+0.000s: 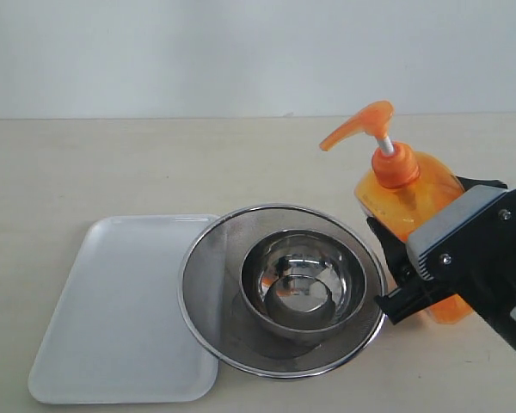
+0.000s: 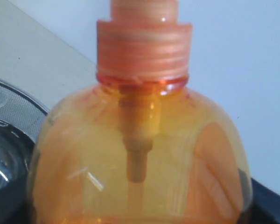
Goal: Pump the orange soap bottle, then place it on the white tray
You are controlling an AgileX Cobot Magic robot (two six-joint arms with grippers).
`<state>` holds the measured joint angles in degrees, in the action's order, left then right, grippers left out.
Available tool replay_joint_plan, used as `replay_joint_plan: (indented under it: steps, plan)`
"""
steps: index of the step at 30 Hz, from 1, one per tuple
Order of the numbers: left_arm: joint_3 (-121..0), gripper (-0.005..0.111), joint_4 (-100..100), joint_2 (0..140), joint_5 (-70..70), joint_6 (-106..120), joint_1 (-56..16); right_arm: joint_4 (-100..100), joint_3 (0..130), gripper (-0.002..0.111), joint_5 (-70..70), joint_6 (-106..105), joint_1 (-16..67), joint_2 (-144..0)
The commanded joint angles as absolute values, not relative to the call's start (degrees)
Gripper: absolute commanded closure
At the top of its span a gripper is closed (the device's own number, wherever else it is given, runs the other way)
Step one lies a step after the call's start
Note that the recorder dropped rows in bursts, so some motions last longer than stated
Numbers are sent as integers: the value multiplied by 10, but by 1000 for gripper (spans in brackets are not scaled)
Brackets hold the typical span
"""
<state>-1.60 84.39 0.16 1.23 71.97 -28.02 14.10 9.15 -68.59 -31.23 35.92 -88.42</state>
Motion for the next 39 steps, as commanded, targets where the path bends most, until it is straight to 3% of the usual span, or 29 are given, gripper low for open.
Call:
replay_joint_plan:
  steps: [1, 11, 20, 30, 33, 39]
  plan:
    - [-15, 102, 846, 0, 15, 715, -213, 143, 93, 108, -700, -316, 360, -878]
    - [-15, 102, 846, 0, 14, 715, -66, 170, 93, 108, -700, -246, 360, -878]
    - [-15, 102, 846, 0, 13, 715, -39, 244, 93, 108, -682, -72, 360, -878]
    - [-15, 102, 846, 0, 13, 715, -23, 260, 93, 108, -663, -32, 360, -878]
    - [-15, 102, 846, 0, 13, 715, -23, 259, 93, 98, -659, -32, 360, -878]
    - [-15, 102, 846, 0, 13, 715, -23, 253, 93, 60, -644, -31, 360, -878]
